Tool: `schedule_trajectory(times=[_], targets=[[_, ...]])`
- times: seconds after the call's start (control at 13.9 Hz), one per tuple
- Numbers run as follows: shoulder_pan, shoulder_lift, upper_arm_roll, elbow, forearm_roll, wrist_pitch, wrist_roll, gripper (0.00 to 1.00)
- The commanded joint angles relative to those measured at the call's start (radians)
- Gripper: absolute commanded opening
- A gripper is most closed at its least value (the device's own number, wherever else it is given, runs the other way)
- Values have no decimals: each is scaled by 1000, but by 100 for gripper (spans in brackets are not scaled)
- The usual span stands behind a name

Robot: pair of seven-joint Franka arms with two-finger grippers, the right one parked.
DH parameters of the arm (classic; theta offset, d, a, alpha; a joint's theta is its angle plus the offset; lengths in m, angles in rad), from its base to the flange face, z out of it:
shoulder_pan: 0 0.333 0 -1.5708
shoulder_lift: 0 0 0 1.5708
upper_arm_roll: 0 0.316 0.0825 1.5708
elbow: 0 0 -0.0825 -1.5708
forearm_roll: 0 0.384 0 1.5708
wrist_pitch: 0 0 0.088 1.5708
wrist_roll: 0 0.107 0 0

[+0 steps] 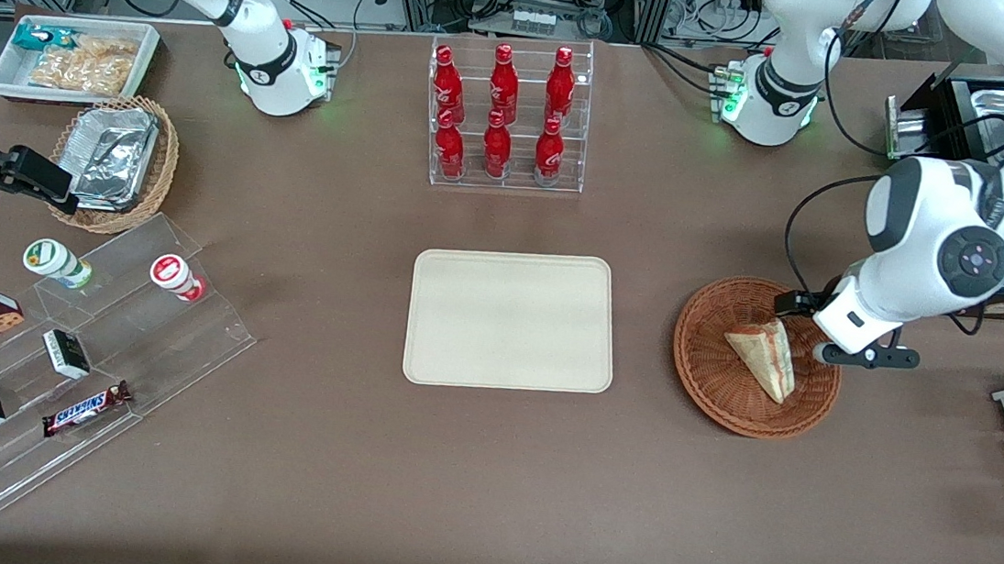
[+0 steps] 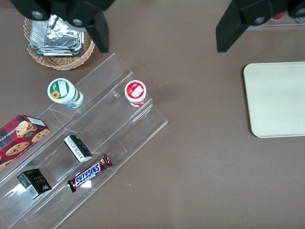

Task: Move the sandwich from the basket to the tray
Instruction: 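Move the left gripper over the sandwich in the woven basket and lower it, then close the left gripper on the wrapped sandwich's edge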

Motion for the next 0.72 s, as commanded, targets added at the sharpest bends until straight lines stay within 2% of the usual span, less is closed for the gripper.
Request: schedule_trajectory(times=[0.0,0.36,0.65], targets=[[-26,-73,-5,-124,-6,134,-247,100],[-54,-19,-5,-156,-4,317,-649,100],[-51,36,-5,-159,-4,398,-671,100]])
